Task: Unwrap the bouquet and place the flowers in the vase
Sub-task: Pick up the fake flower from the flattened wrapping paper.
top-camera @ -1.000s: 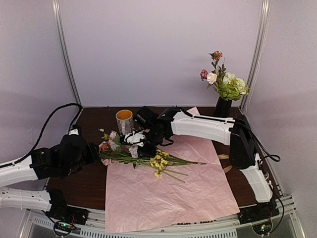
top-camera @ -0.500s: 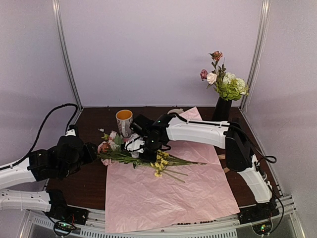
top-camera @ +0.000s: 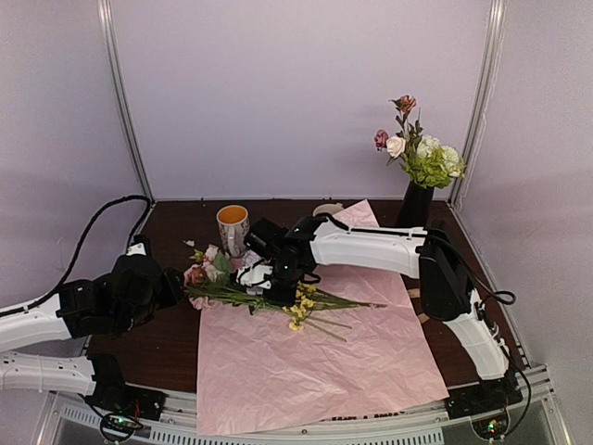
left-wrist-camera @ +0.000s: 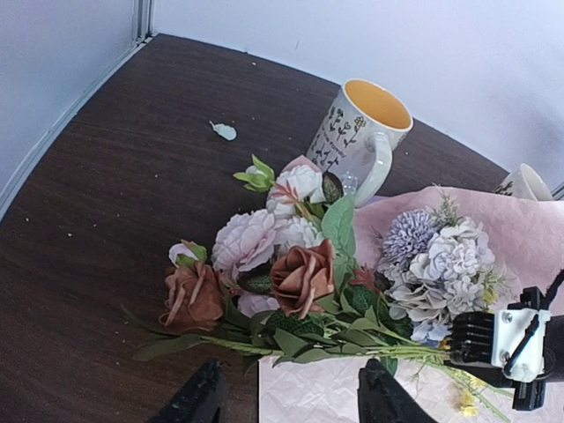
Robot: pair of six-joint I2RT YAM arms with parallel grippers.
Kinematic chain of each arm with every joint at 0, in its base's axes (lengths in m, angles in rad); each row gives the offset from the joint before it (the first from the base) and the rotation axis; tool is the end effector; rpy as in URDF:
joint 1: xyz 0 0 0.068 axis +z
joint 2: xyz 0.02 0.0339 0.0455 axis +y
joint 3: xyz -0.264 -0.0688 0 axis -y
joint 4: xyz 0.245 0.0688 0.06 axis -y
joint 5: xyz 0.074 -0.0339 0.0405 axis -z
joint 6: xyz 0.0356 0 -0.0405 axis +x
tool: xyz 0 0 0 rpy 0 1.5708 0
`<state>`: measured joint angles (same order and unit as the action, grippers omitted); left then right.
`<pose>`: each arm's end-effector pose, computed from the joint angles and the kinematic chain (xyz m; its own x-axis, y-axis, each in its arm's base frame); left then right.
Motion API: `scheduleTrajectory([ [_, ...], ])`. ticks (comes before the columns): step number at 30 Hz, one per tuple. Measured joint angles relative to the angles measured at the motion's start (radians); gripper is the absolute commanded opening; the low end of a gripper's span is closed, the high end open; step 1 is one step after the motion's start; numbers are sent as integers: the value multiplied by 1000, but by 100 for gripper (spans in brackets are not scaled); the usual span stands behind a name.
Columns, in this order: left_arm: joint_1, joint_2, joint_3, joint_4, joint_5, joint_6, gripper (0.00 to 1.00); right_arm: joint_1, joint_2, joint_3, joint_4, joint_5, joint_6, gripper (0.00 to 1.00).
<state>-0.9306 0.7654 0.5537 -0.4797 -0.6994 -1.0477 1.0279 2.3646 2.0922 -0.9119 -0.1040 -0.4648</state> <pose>0.1138 -0.1144 0.2390 -0.4653 -0.4851 -0.7404 -0.1714 0.8700 -0.4623 0.2560 0.4314 0.1891 -0.0370 -0.9242 -0.3801 -0.9938 0.0739 -0.0830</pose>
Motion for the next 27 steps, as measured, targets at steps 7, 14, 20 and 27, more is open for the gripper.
scheduleTrajectory([
  [7, 0, 15, 0, 13, 7, 0, 53, 0, 3, -2, -1, 0, -1, 15],
  [14, 0, 14, 0, 15, 8, 0, 53, 0, 38, -2, -7, 1, -3, 2],
  [20, 0, 7, 0, 15, 10, 0, 53, 0, 34, 0, -13, -5, 5, 0],
  [27, 0, -3, 0, 14, 8, 8, 53, -1, -109, 17, -40, -43, 32, 0],
])
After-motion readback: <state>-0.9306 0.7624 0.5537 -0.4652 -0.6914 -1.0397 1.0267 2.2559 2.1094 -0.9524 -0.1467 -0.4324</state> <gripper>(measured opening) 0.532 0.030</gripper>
